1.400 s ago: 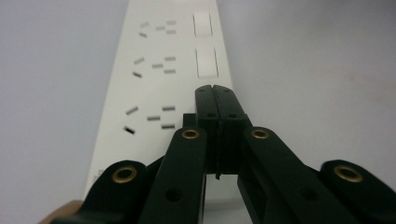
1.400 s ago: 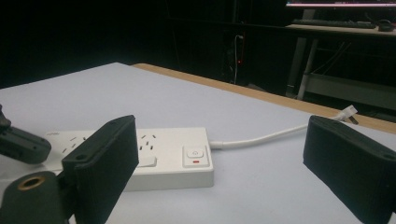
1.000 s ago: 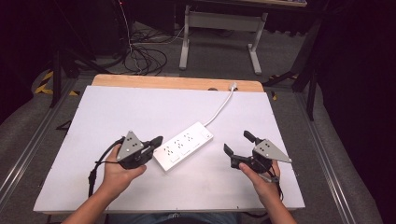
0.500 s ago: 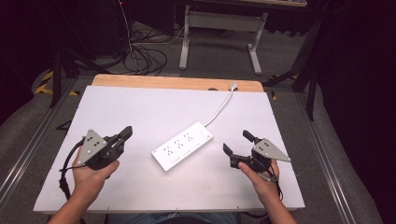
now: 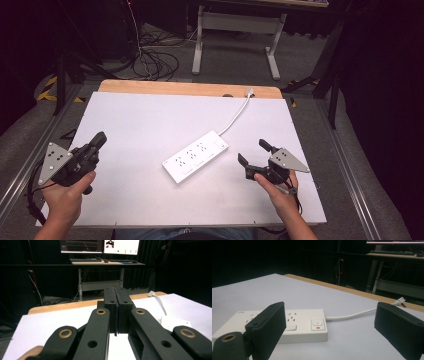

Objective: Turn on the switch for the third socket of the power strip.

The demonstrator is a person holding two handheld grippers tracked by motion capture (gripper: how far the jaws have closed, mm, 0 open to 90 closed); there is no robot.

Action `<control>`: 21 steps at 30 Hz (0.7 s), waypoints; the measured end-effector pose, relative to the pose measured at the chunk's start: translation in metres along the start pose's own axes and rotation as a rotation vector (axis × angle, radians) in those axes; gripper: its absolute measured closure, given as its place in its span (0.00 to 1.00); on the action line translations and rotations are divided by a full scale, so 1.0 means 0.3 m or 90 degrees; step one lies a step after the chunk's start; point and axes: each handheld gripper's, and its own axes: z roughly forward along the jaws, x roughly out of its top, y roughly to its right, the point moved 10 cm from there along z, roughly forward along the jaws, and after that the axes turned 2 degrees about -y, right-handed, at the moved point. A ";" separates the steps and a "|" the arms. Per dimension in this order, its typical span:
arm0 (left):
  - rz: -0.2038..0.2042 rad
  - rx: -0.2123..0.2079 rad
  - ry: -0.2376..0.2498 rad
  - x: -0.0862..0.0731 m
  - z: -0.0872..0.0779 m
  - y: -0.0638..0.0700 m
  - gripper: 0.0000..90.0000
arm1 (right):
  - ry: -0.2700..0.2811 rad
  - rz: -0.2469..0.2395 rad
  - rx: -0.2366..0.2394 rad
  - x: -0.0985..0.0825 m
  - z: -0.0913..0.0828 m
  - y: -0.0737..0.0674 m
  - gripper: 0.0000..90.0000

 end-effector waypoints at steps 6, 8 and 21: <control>0.001 0.004 -0.005 -0.010 0.006 0.000 0.99 | -0.001 -0.003 -0.001 -0.001 0.000 0.003 0.12; 0.001 0.006 -0.003 -0.008 0.006 -0.002 0.98 | 0.000 -0.003 -0.001 0.000 0.000 0.001 0.12; -0.006 0.024 -0.017 -0.019 0.014 -0.026 0.87 | -0.001 -0.004 -0.002 0.000 0.000 0.001 0.12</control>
